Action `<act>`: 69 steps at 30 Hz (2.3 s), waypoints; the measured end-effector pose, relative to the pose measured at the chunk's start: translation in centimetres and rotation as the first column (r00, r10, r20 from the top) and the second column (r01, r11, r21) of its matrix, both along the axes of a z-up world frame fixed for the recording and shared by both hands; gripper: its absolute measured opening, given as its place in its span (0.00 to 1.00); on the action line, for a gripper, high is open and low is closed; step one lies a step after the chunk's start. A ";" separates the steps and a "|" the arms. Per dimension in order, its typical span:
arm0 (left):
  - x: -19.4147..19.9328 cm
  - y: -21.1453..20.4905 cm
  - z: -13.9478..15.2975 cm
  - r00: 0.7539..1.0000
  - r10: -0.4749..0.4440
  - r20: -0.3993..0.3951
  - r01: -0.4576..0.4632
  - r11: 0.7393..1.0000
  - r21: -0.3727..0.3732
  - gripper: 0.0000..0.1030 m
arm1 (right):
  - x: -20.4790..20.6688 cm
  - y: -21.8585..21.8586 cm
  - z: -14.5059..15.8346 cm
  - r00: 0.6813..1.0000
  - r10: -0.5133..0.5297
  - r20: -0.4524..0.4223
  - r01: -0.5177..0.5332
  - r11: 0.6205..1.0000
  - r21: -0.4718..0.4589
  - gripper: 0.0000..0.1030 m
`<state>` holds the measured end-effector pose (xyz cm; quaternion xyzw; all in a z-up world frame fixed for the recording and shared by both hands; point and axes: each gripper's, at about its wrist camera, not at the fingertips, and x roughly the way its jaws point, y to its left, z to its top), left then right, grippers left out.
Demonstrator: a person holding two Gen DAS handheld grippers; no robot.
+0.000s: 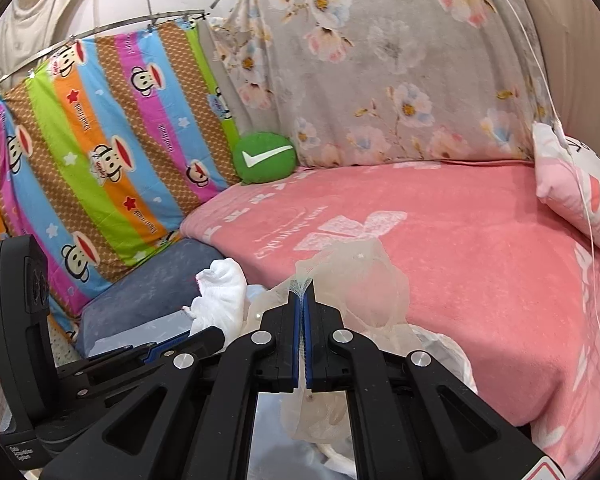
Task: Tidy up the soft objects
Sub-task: 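Carry the glove and tulle over the white bin and open both tools, then move both tools back over the pink cloth and white glove on the sheet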
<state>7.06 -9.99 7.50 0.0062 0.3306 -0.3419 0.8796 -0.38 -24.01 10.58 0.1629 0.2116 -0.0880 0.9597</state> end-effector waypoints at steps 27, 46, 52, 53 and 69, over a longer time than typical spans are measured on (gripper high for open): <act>2.2 -6.3 -5.6 0.988 -0.091 -0.129 0.102 0.991 0.088 0.12 | 1.8 -5.8 -12.7 0.960 -0.077 -0.268 0.106 0.990 0.095 0.43; 2.5 -5.7 -6.0 0.989 -0.063 -0.132 0.072 0.995 0.062 0.58 | 1.5 -5.6 -11.3 0.968 -0.090 -0.235 0.111 0.991 0.078 0.46; 2.6 -3.0 -5.6 0.991 -0.013 -0.130 0.019 0.999 0.047 0.58 | 1.7 -3.8 -10.2 0.975 -0.060 -0.213 0.077 0.995 0.070 0.48; 2.6 -2.6 -5.6 0.992 -0.004 -0.130 0.010 0.999 0.046 0.58 | 1.8 -3.4 -9.9 0.976 -0.055 -0.209 0.070 0.995 0.066 0.49; 3.0 6.7 -4.7 0.981 0.154 -0.116 -0.154 0.988 0.004 0.58 | 3.6 5.0 -7.2 0.979 0.086 -0.185 -0.085 0.996 0.014 0.49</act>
